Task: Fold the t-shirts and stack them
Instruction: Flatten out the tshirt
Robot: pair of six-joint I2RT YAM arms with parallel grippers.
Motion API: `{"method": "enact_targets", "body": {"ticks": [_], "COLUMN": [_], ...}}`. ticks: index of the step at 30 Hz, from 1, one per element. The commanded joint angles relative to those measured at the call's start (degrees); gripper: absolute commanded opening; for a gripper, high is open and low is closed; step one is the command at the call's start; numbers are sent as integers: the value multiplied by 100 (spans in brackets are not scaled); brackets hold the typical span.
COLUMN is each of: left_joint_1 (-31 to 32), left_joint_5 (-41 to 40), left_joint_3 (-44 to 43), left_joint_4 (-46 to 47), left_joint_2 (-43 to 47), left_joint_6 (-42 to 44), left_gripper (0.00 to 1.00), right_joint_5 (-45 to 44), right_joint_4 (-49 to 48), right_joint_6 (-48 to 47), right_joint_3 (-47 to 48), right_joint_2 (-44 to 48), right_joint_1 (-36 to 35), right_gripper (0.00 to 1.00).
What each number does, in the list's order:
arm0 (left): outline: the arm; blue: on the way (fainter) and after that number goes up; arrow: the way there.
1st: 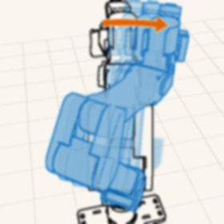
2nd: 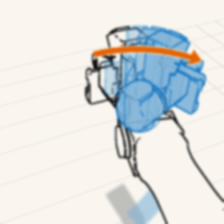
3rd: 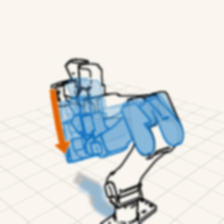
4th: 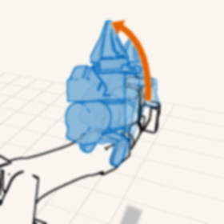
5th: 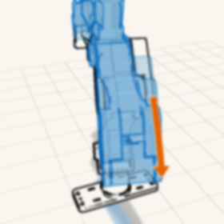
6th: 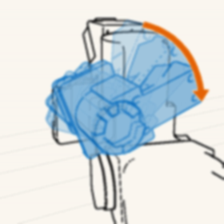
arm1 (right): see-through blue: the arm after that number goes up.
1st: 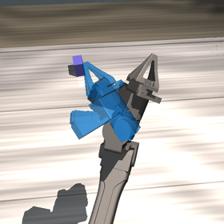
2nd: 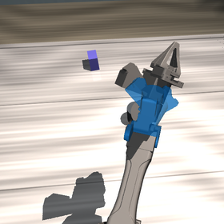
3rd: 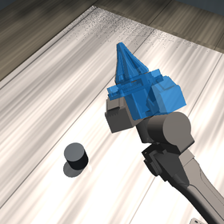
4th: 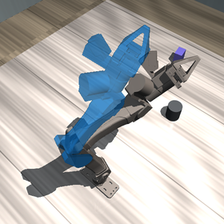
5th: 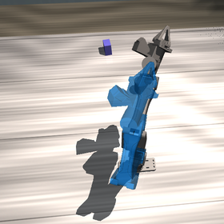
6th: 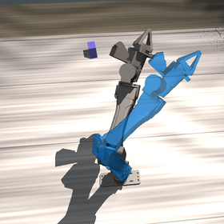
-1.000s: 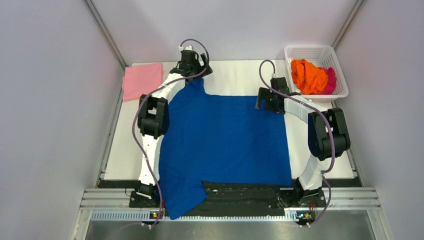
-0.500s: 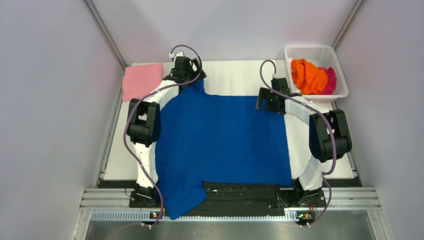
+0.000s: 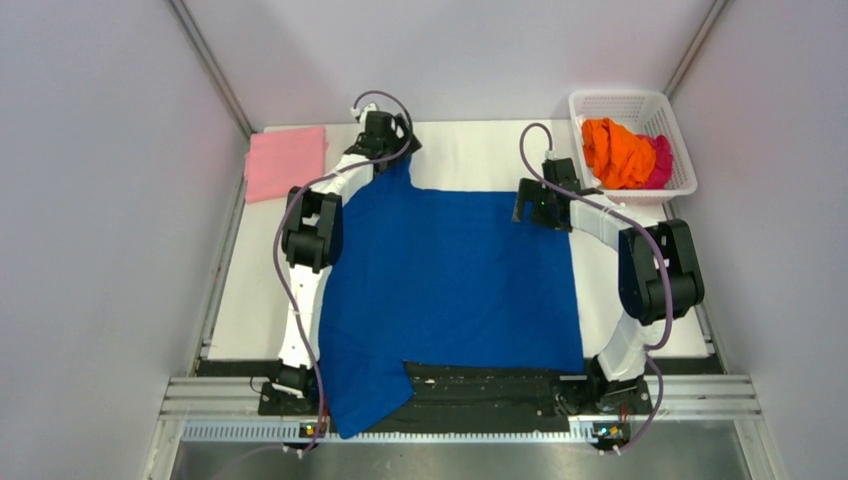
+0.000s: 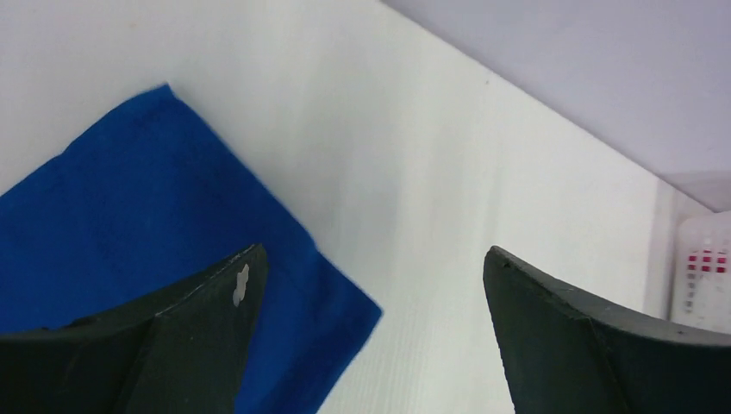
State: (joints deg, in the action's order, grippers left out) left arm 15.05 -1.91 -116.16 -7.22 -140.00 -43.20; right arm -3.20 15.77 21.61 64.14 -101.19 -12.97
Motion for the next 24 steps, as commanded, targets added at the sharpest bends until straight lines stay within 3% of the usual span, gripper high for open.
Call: {"method": "enact_targets", "body": {"ticks": [1,6,10,13,19,24], "left_joint_1": [39,42,42,42,42,51], "left_joint_5": [160,140,2,-198,-134,-147], "left_joint_3": [-705,-1321,-1038,-371,1920,3171], "left_joint_4": [503,79,-306,-622,-1005,-1748], "left_joint_2": [-272,-491,64,974,2828,3506], "left_joint_6": [-200,-77,361,728,1009,1109], "left_gripper": [99,99,99,99,99,99], "right_joint_5": [-111,-159,-88,-63,-64,39], "right_joint_4": [-92,-82,-91,-117,-127,-170], "right_joint_6": [-51,-30,-7,20,81,192], "right_joint_3": [35,111,213,252,152,-156], "right_joint_2": [210,223,199,188,234,314], "right_joint_1": [-10,61,69,70,70,69], "right_gripper": [99,99,99,99,99,99]}}
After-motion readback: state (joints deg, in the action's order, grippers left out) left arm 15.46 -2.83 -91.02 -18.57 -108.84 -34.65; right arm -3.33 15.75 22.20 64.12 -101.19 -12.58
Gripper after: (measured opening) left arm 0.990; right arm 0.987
